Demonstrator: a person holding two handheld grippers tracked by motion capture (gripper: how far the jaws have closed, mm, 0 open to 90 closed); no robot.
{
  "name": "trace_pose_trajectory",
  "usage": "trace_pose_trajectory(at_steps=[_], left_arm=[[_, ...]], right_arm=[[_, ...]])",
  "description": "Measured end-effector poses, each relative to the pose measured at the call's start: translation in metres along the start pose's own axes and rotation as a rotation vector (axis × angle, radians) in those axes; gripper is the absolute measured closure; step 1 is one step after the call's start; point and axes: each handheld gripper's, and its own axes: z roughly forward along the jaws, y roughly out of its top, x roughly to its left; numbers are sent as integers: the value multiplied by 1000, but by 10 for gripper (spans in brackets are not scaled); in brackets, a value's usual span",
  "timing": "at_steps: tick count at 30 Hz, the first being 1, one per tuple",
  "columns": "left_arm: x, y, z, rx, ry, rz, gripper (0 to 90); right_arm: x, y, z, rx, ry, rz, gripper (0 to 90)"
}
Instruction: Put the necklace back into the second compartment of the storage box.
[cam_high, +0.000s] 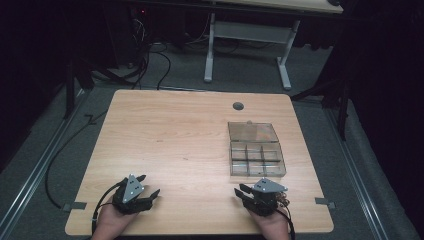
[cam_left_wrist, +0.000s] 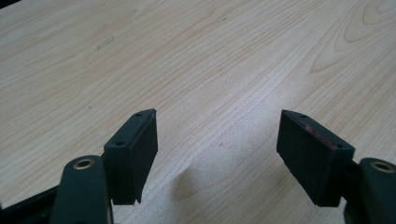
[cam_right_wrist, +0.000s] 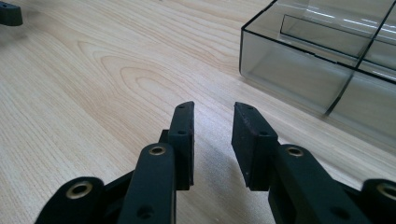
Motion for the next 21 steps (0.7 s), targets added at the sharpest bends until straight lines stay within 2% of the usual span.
trace_pose_trajectory(at_steps=[11,20,21], left_arm=[[1,0,0,4,6,-7,297],[1,0,1,5,10,-9,297],[1,0,1,7,9,-10,297]], right_arm=[[-1,0,-6,-3,-4,-5,725],[-18,-5,-27,-19,-55,23,780],[-26,-8,-35,-23,-71,50,781]])
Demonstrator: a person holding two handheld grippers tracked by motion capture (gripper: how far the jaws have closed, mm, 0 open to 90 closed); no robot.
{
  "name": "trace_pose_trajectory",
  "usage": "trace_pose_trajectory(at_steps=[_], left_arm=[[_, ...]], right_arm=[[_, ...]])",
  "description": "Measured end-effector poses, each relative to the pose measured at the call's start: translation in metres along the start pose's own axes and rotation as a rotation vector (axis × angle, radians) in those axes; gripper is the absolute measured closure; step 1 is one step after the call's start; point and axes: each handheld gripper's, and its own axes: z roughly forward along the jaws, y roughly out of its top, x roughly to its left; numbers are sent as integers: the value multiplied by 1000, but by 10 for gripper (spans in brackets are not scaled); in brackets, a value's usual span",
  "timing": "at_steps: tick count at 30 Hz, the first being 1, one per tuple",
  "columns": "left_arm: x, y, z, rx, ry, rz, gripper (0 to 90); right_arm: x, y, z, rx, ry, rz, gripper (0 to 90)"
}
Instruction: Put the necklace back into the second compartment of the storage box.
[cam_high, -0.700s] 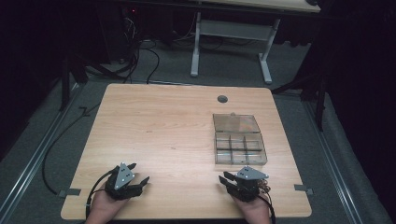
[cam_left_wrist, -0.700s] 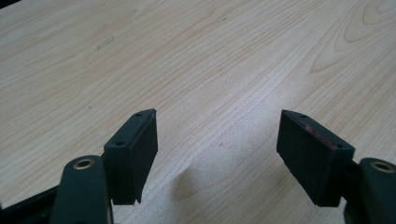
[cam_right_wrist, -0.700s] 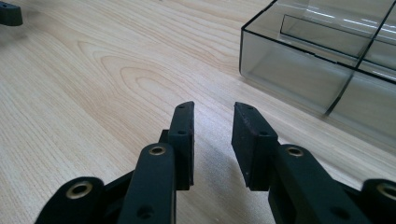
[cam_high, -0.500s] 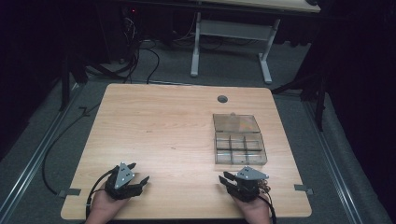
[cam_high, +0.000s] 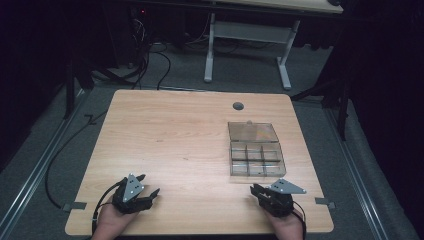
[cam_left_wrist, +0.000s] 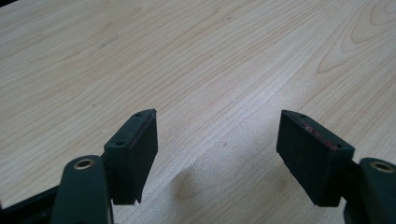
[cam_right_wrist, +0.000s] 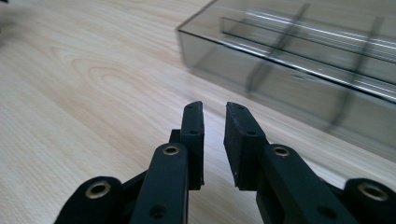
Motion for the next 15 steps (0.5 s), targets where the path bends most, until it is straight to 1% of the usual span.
trace_pose_trajectory(at_steps=[6,8,10,14,15], left_arm=[[0,0,0,-1,-1,3,297],[0,0,0,-2,-1,4,297],[0,0,0,-3,0,6,296],[-1,0,-1,-3,0,12,296],[-1,0,-1,-3,1,13,296]], right_arm=[[-20,-5,-17,-18,-56,44,796],[-29,-9,-25,-18,-80,73,799],[-37,-13,-30,-16,-98,91,802],[-52,-21,-43,-6,-151,133,834],[-56,-24,-46,0,-172,151,849]])
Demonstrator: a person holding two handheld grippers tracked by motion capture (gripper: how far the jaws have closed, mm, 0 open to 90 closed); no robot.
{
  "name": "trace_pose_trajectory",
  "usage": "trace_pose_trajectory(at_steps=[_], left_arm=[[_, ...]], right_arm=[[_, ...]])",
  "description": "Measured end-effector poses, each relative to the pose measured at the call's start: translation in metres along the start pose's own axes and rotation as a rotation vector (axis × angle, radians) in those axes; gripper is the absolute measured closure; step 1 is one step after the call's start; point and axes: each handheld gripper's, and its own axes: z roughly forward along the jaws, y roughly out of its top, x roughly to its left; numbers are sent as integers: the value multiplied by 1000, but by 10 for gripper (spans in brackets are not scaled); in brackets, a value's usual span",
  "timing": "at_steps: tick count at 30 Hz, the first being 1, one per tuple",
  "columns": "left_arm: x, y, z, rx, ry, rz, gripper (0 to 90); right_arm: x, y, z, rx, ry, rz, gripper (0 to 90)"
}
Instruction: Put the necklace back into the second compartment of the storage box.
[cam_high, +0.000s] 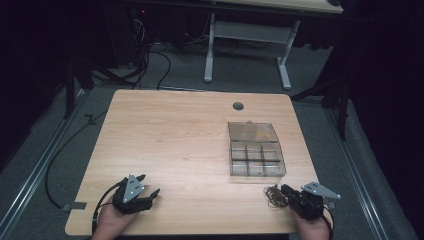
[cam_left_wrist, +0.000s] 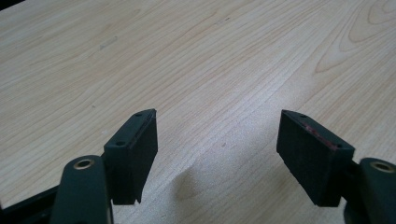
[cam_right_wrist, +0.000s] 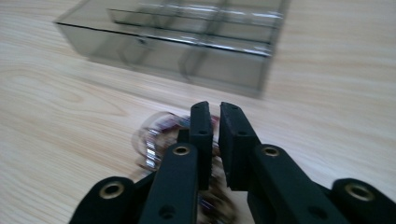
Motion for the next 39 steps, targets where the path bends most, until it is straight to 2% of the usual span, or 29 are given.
trace_pose_trajectory(at_steps=[4,6,13,15,21,34,36,39], left_arm=[[0,0,0,0,0,0,296],[0,0,0,0,-1,0,296],[0,0,0,3,3,1,296],[0,0,0,4,2,1,296],[0,0,0,2,2,0,297],[-1,0,1,4,3,4,297],[-1,0,1,4,3,4,296],[-1,0,1,4,2,5,296]], right_arm=[[-15,-8,-8,21,-39,42,892],[-19,-12,-9,31,-43,49,899],[-16,-15,-4,68,-26,39,900],[-13,-15,0,90,-17,31,900],[-6,-14,4,107,6,10,900],[30,-6,22,127,104,-92,897],[32,-3,24,124,88,-98,890],[32,2,24,95,86,-63,841]])
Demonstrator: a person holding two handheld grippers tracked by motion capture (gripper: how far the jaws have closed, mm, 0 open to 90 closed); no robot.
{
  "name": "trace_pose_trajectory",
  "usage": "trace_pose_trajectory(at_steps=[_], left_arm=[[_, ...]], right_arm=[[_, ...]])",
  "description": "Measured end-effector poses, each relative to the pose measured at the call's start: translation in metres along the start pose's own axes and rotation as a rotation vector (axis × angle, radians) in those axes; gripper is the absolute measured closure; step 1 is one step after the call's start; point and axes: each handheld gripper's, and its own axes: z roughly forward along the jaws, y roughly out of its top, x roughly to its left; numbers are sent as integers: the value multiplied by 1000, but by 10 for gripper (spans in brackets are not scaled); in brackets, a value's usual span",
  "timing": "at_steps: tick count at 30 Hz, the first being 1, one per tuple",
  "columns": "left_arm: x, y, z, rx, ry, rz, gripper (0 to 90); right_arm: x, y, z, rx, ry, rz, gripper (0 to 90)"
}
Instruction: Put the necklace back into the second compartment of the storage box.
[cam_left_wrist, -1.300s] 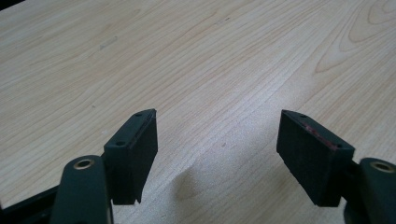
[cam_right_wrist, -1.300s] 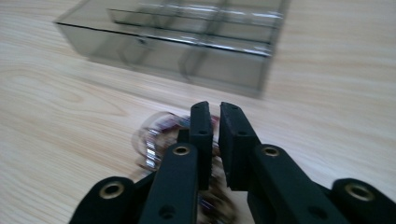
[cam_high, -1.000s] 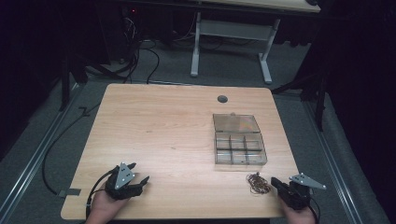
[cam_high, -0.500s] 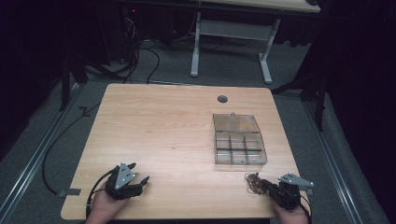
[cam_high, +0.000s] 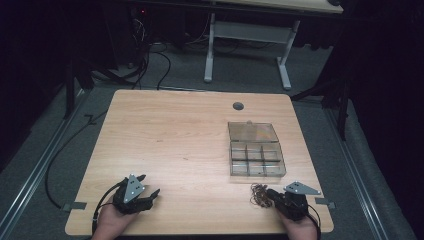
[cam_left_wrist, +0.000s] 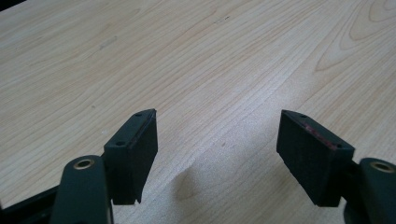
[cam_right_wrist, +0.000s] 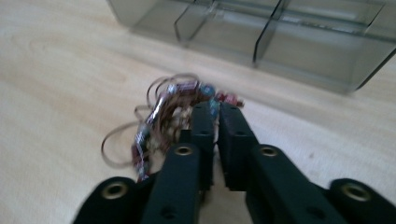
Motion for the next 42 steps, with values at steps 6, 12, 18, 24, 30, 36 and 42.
trace_pose_trajectory(at_steps=[6,12,18,24,30,36,42], left_arm=[[0,0,0,-3,0,-1,295],[0,0,0,-3,0,0,295],[0,0,0,0,3,-3,295],[0,0,0,1,2,-5,295],[0,0,0,-2,2,-4,293],[0,0,-1,-5,0,0,292],[0,0,-1,-11,-2,1,293]], right_arm=[[-1,11,15,22,-5,32,740],[6,13,12,5,-23,-15,828],[11,8,-10,-51,-20,-35,826],[13,-13,-12,32,7,-30,820],[13,-10,-22,-14,-3,-13,767],[-2,-2,-28,-8,-71,23,778],[-15,-2,-21,87,-96,68,826]])
